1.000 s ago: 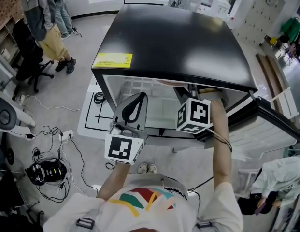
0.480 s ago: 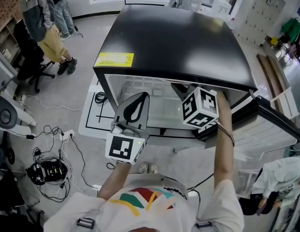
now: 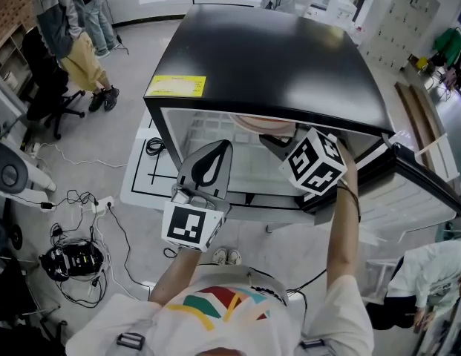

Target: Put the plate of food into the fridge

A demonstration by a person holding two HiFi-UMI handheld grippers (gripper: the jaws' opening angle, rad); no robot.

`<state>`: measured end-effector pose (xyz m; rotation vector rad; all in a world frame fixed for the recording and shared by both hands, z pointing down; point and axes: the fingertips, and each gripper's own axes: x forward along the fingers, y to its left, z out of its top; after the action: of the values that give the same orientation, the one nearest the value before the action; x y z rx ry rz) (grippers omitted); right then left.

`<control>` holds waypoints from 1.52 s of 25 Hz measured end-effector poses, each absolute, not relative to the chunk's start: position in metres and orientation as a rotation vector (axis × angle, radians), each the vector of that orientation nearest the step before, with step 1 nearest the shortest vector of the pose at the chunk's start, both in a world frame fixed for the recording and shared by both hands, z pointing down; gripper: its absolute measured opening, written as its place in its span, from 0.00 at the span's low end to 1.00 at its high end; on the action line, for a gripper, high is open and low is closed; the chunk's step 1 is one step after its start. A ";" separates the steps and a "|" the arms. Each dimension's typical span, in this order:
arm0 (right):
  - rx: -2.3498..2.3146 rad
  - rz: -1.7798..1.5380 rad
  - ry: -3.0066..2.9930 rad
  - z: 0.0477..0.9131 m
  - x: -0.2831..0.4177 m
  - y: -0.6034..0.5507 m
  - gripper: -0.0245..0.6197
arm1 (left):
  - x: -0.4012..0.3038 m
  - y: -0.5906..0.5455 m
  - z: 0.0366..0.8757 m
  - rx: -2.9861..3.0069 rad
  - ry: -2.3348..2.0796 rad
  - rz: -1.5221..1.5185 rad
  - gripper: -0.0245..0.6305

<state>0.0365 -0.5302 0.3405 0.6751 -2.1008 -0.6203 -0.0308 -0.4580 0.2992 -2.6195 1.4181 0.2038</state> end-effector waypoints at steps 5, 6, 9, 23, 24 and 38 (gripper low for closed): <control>0.762 -0.676 -2.126 0.327 0.037 -0.522 0.41 | -0.026 -0.454 0.299 -2.621 1.408 0.197 0.05; 0.793 -0.685 -2.156 0.320 0.037 -0.519 0.41 | -0.026 -0.453 0.298 -2.620 1.406 0.197 0.05; 0.881 -0.688 -2.253 0.299 0.038 -0.506 0.41 | -0.023 -0.451 0.295 -2.616 1.395 0.204 0.05; 1.344 -0.732 -2.556 0.259 0.056 -0.445 0.41 | -0.007 -0.441 0.290 -2.636 1.349 0.221 0.05; 1.427 -0.728 -2.582 0.253 0.060 -0.440 0.41 | -0.006 -0.440 0.289 -2.637 1.348 0.220 0.05; 2.044 -0.440 -2.646 0.251 0.103 -0.400 0.04 | -0.008 -0.435 0.284 -2.612 1.364 0.237 0.05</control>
<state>0.1026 -0.3996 0.2512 2.0441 -2.6458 -0.4399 -0.0079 -0.4353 0.2840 -2.6122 1.3636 0.2367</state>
